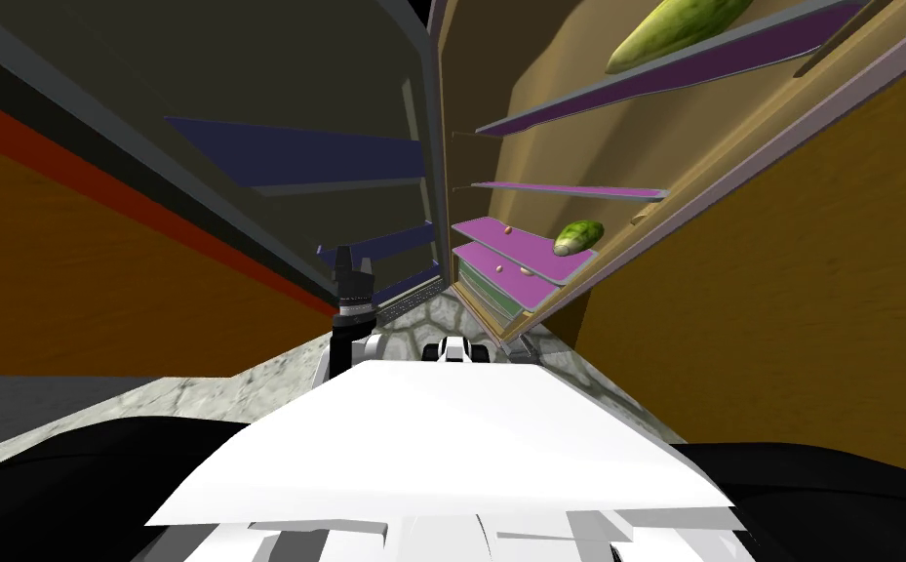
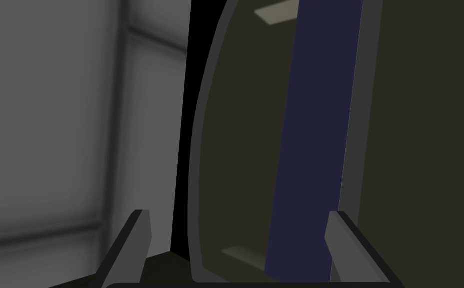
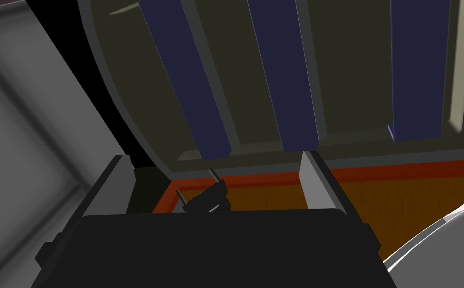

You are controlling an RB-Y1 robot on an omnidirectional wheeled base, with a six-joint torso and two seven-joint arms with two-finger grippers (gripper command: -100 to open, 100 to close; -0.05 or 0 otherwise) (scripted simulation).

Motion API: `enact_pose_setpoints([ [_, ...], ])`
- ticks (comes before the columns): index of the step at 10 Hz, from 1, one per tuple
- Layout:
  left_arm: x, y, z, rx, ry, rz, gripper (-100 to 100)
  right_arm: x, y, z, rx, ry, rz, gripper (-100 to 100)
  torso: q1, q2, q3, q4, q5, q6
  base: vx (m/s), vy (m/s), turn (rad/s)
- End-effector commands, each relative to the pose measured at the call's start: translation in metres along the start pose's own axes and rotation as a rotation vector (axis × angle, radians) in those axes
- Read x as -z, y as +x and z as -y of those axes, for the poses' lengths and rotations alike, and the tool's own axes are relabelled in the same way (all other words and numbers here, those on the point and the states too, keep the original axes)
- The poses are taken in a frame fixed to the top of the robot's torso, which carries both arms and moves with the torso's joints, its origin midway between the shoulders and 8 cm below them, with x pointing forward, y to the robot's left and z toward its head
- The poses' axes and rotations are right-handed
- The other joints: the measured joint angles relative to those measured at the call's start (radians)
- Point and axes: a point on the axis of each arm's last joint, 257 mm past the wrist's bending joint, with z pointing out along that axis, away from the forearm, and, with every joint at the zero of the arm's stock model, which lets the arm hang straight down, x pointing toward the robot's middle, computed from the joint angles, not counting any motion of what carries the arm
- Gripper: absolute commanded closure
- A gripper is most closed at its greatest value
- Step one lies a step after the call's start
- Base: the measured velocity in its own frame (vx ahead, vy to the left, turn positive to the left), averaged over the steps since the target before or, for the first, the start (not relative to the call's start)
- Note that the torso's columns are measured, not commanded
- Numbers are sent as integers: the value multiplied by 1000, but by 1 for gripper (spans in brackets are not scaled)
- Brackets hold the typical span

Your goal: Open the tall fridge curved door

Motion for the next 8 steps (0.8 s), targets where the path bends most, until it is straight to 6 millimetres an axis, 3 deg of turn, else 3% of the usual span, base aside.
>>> enact_pose_setpoints([
  [1,0,0,0,0,0,0,0,10,-8,-6,39,7,-9,-100,0,-3,-2,-1,0,0,117,62,-45],
  [4,0,0,0,0,0,0,0,18,-32,-11,77,59,-19,-100,-2,0,0,0,-1,0,105,59,-78],
  [8,0,0,0,0,0,0,0,13,-65,-5,82,168,2,-100,-3,2,1,0,-1,0,65,34,-31],
])
